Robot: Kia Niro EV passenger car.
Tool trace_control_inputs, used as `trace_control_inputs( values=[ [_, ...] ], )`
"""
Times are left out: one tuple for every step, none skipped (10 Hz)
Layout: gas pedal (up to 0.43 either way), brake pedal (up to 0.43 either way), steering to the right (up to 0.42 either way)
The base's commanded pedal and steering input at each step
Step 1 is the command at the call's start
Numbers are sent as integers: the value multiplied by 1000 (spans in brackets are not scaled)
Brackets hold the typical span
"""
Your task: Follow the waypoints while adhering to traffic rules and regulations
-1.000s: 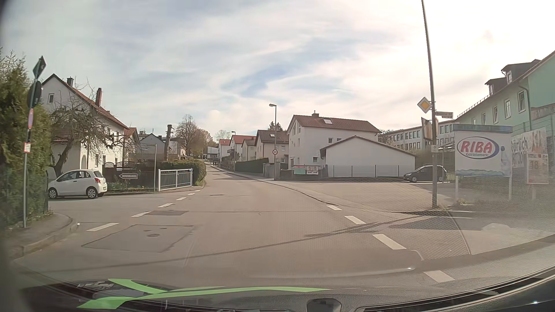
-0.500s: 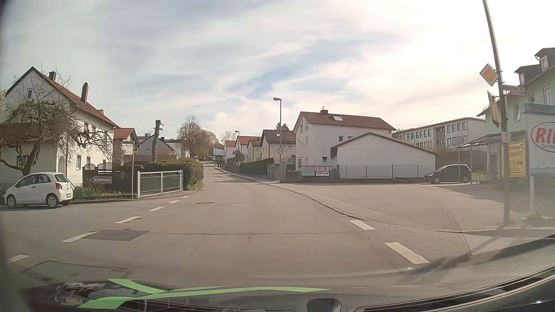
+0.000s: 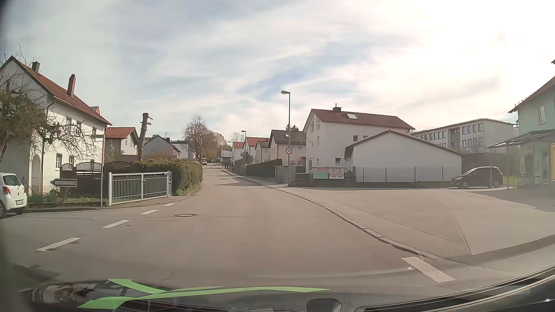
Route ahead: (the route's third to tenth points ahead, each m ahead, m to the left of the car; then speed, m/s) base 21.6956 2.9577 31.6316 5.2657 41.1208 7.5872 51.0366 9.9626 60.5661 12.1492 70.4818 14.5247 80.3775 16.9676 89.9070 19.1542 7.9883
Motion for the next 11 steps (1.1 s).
trace_control_inputs(
  values=[
    [47, 0, -33],
    [47, 0, -36],
    [39, 0, -37],
    [39, 0, -38],
    [39, 0, -38],
    [47, 0, -42],
    [79, 0, -44],
    [98, 0, -44],
    [98, 0, -44],
    [98, 0, -44],
    [98, 0, -44]
  ],
)
